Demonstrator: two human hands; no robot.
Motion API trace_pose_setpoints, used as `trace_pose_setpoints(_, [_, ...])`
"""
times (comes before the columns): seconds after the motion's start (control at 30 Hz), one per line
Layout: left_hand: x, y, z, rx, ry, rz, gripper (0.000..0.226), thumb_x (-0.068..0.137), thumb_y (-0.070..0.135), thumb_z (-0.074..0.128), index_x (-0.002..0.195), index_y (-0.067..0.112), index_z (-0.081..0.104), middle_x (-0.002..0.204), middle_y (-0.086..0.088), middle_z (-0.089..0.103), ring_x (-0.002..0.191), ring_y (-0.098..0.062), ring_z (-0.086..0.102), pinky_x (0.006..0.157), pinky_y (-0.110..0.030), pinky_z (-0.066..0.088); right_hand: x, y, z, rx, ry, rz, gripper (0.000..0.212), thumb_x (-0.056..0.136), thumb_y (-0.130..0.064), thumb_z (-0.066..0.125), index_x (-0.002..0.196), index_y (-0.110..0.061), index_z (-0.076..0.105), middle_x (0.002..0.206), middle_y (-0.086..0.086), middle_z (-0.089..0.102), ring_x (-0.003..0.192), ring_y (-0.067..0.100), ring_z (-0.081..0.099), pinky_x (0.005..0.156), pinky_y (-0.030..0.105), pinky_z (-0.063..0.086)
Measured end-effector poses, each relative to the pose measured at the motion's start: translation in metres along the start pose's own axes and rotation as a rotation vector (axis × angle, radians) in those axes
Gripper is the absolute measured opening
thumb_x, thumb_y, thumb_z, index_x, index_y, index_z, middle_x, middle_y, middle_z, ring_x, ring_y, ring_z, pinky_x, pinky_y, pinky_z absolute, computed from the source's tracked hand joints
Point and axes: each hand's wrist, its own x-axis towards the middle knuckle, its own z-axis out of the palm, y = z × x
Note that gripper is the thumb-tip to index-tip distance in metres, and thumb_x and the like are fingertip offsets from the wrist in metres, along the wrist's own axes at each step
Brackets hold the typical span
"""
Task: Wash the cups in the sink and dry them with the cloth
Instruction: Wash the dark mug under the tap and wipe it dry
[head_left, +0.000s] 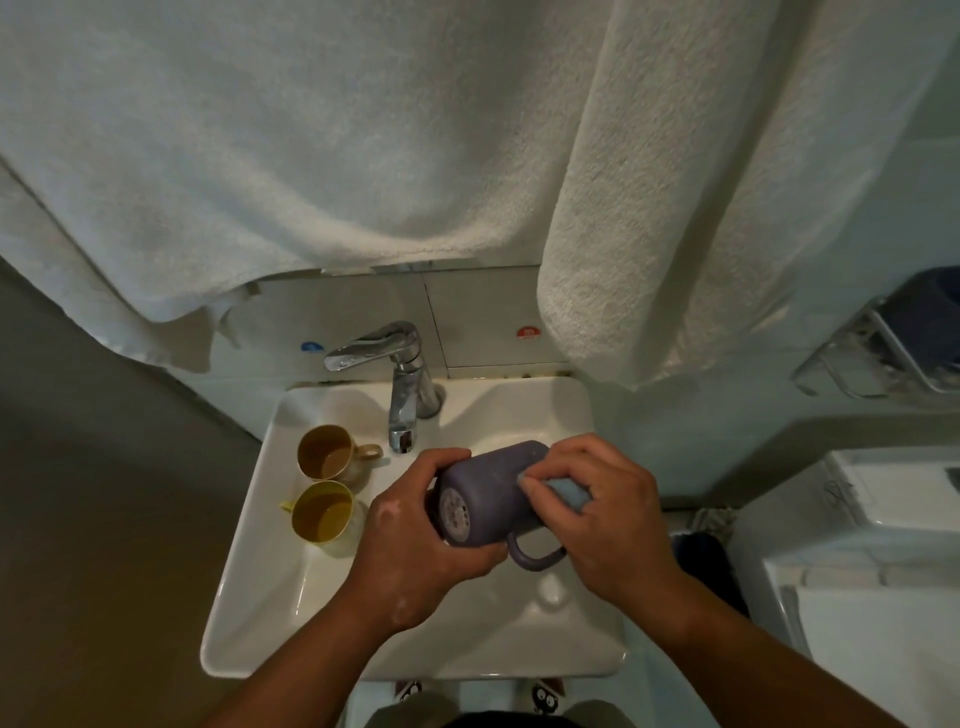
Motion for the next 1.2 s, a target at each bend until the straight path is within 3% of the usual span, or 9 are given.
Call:
trace_pose_setpoints(0.17, [0.001, 0.001, 0.001, -0.051, -0.017, -0.005, 0.087, 0.054, 0.027, 0.100, 0.126, 0.040, 0.052, 0.118, 0.033, 0.060, 0.104, 0.002, 0.065, 0.076, -0.026, 0.062, -0.002, -0.005, 0.004, 0.013, -0.005, -0.097, 0.007, 0.084, -0.028, 0.075, 0.086, -0.022, 0.075, 0.096, -0.011, 0.061, 0.089, 0.005, 0.062, 0.078, 0.007, 0.046])
trace_pose_setpoints(0.37, [0.002, 0.000, 0.000, -0.074, -0.086, -0.005, 0.087, 0.063, 0.017, 0.096, 0.129, 0.048, 0.048, 0.120, 0.034, 0.056, 0.108, -0.001, 0.064, 0.077, -0.024, 0.061, 0.013, 0.016, -0.014, 0.267, 0.199, 0.346, 0.011, 0.086, -0.019, 0.077, 0.081, -0.026, 0.069, 0.081, -0.015, 0.069, 0.078, 0.002, 0.066, 0.066, 0.013, 0.050])
trace_pose_setpoints(0.5, [0.002, -0.004, 0.005, -0.080, -0.118, -0.025, 0.088, 0.066, 0.015, 0.094, 0.128, 0.055, 0.046, 0.121, 0.040, 0.052, 0.111, 0.005, 0.059, 0.076, -0.024, 0.060, 0.016, 0.008, -0.008, 0.349, 0.209, 0.356, 0.004, 0.092, -0.025, 0.071, 0.089, -0.025, 0.069, 0.085, -0.009, 0.072, 0.082, 0.007, 0.069, 0.069, 0.020, 0.056])
trace_pose_setpoints(0.63, [0.001, -0.009, 0.004, -0.175, -0.141, -0.089, 0.090, 0.064, 0.014, 0.094, 0.129, 0.053, 0.048, 0.124, 0.027, 0.056, 0.111, -0.016, 0.066, 0.078, -0.036, 0.063, 0.016, 0.008, -0.003, 0.307, 0.226, 0.341, 0.003, 0.094, -0.027, 0.067, 0.092, -0.025, 0.068, 0.090, -0.007, 0.072, 0.085, 0.008, 0.069, 0.072, 0.022, 0.058])
trace_pose_setpoints(0.7, [0.001, -0.007, 0.003, -0.227, -0.124, -0.100, 0.086, 0.063, 0.018, 0.096, 0.127, 0.051, 0.050, 0.126, 0.020, 0.057, 0.108, -0.017, 0.068, 0.077, -0.035, 0.063, 0.016, 0.011, -0.004, 0.281, 0.235, 0.363, 0.005, 0.094, -0.027, 0.067, 0.090, -0.028, 0.068, 0.089, -0.010, 0.071, 0.084, 0.004, 0.068, 0.072, 0.020, 0.057])
trace_pose_setpoints(0.8, [0.002, -0.003, 0.004, -0.230, -0.074, -0.091, 0.078, 0.063, 0.026, 0.097, 0.122, 0.052, 0.051, 0.119, 0.027, 0.058, 0.105, -0.010, 0.068, 0.075, -0.032, 0.062, 0.011, 0.010, -0.001, 0.097, 0.173, 0.269, 0.007, 0.092, -0.027, 0.070, 0.087, -0.030, 0.067, 0.091, -0.016, 0.065, 0.089, -0.001, 0.062, 0.071, 0.008, 0.048])
trace_pose_setpoints(0.9, [-0.001, -0.006, 0.004, -0.206, -0.023, -0.081, 0.077, 0.062, 0.022, 0.097, 0.121, 0.048, 0.055, 0.117, 0.027, 0.059, 0.104, -0.013, 0.068, 0.075, -0.038, 0.063, 0.003, 0.008, 0.006, -0.112, 0.140, 0.057, 0.003, 0.093, -0.022, 0.070, 0.091, -0.021, 0.070, 0.094, -0.007, 0.061, 0.083, 0.003, 0.059, 0.077, 0.000, 0.040])
trace_pose_setpoints(1.03, [-0.008, -0.008, 0.003, -0.174, -0.002, -0.051, 0.078, 0.061, 0.019, 0.098, 0.120, 0.049, 0.056, 0.119, 0.029, 0.057, 0.105, -0.004, 0.064, 0.071, -0.034, 0.063, 0.001, 0.017, 0.003, -0.249, 0.104, -0.175, 0.015, 0.090, -0.025, 0.066, 0.093, -0.012, 0.073, 0.095, 0.001, 0.063, 0.085, 0.006, 0.053, 0.083, 0.001, 0.037])
trace_pose_setpoints(1.2, [-0.011, -0.007, 0.004, -0.162, 0.010, -0.037, 0.078, 0.060, 0.023, 0.098, 0.121, 0.050, 0.056, 0.120, 0.031, 0.056, 0.107, -0.004, 0.063, 0.074, -0.036, 0.064, -0.002, 0.022, 0.000, -0.285, 0.081, -0.344, 0.013, 0.092, -0.019, 0.066, 0.091, -0.008, 0.073, 0.092, 0.003, 0.061, 0.085, 0.013, 0.054, 0.079, 0.012, 0.042])
